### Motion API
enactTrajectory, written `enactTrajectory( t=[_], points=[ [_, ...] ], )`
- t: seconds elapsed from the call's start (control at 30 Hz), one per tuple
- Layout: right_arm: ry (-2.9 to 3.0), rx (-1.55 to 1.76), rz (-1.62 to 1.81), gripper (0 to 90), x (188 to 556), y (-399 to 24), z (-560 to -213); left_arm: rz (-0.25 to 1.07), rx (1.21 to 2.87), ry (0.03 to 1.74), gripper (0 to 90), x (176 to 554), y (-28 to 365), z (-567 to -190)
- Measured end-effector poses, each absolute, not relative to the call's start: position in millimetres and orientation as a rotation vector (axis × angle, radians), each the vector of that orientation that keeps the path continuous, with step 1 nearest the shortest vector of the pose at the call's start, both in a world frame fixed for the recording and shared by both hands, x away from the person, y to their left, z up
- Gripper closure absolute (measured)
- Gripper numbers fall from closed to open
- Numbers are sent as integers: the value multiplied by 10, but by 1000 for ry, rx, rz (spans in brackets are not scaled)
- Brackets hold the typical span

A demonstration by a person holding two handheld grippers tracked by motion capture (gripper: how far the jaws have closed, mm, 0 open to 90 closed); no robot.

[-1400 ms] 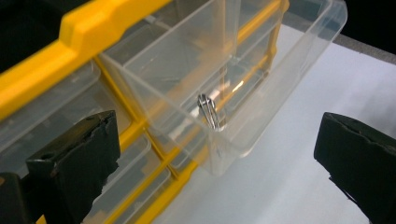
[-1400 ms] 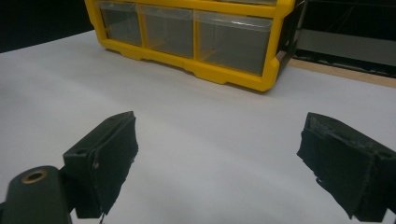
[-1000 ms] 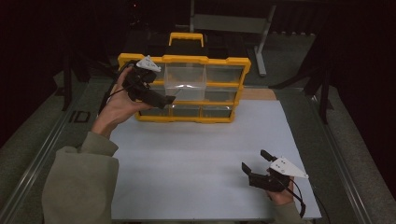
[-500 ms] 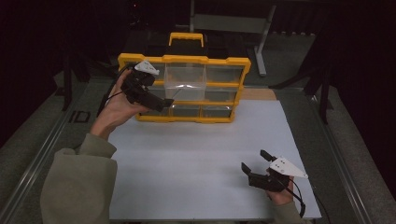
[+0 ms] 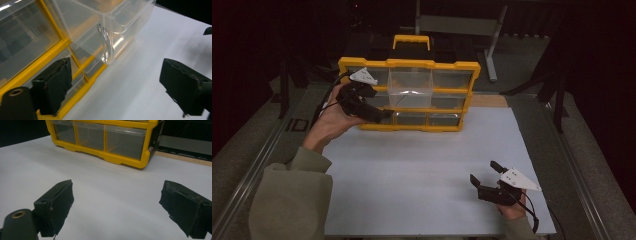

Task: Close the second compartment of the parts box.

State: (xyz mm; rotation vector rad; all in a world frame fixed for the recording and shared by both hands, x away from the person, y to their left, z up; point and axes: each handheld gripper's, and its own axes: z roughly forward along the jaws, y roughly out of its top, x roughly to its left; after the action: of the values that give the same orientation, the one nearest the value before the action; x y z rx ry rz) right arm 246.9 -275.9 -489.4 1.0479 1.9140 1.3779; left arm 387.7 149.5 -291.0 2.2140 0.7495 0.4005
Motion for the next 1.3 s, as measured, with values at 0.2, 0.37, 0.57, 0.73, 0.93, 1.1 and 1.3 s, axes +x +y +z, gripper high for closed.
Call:
enactTrajectory(
  t=[0.2,0.37,0.57,0.73,0.93,1.1,1.3],
  points=[
    [1909,1052,1379,110,2470,-2767,-4892,358,2234,708,264,3824,1523,-2915],
    [1911,1048,1376,109,2468,-2761,-4892,324,2242,687,410,3795,1528,-2910],
    [1909,1049,1376,109,2466,-2759,-4891,306,2255,647,573,3782,1497,-2913],
    [1910,1050,1376,110,2465,-2758,-4890,325,2250,645,695,3794,1454,-2929],
    [1910,1046,1376,110,2467,-2761,-4892,353,2253,655,839,3834,1321,-2962],
    [1909,1046,1376,110,2466,-2762,-4892,369,2227,679,895,3861,1247,-2991],
    [1910,1045,1377,110,2466,-2761,-4892,408,2203,675,897,3867,1188,-3012]
  ],
)
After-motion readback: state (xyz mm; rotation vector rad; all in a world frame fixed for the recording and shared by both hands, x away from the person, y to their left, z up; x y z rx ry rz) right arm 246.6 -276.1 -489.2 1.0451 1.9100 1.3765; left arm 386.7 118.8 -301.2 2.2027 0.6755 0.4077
